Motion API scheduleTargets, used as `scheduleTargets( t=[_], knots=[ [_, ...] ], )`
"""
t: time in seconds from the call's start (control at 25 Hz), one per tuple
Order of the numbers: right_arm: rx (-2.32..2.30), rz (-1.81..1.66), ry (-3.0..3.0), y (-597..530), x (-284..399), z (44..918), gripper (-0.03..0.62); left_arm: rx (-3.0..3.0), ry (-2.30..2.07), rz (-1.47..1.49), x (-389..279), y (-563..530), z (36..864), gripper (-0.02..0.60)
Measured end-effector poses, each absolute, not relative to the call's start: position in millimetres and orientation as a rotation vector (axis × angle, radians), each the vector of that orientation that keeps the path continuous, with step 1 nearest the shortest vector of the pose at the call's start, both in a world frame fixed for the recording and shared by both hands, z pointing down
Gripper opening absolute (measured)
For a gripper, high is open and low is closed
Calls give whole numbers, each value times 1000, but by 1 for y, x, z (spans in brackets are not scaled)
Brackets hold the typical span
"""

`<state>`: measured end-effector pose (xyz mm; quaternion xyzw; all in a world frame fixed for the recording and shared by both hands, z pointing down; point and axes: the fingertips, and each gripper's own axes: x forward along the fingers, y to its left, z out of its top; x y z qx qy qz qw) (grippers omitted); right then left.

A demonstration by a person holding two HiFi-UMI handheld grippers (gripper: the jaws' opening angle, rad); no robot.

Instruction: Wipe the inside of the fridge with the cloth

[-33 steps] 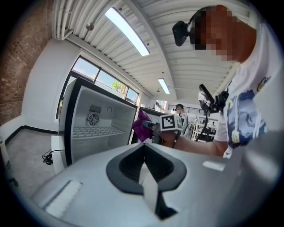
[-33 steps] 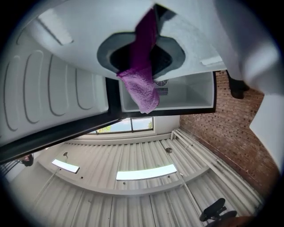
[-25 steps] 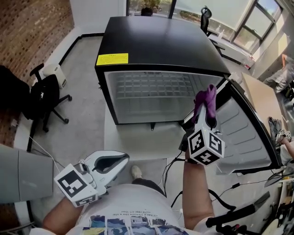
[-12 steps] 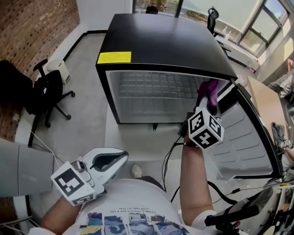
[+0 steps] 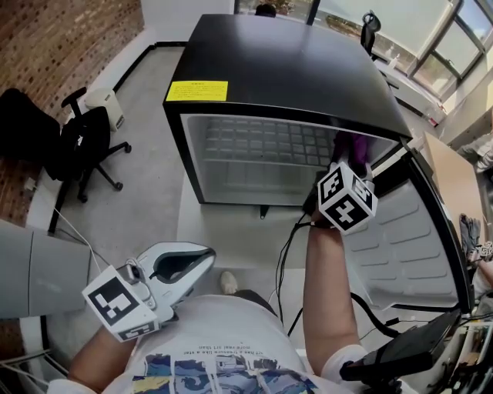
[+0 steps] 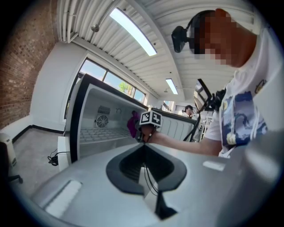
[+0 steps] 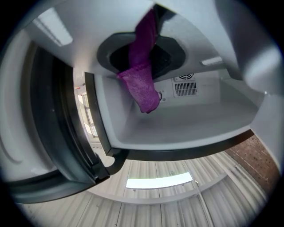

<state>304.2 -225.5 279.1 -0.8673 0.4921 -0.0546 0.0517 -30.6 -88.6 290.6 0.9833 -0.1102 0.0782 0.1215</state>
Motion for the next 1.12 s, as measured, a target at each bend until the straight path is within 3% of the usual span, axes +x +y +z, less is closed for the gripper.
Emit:
scheduleTargets(
  t=[1.12],
  knots=[
    [-2571,-136,1813,-305,301,291,54,2848,-397,218,-14,-101,293,5]
  ],
)
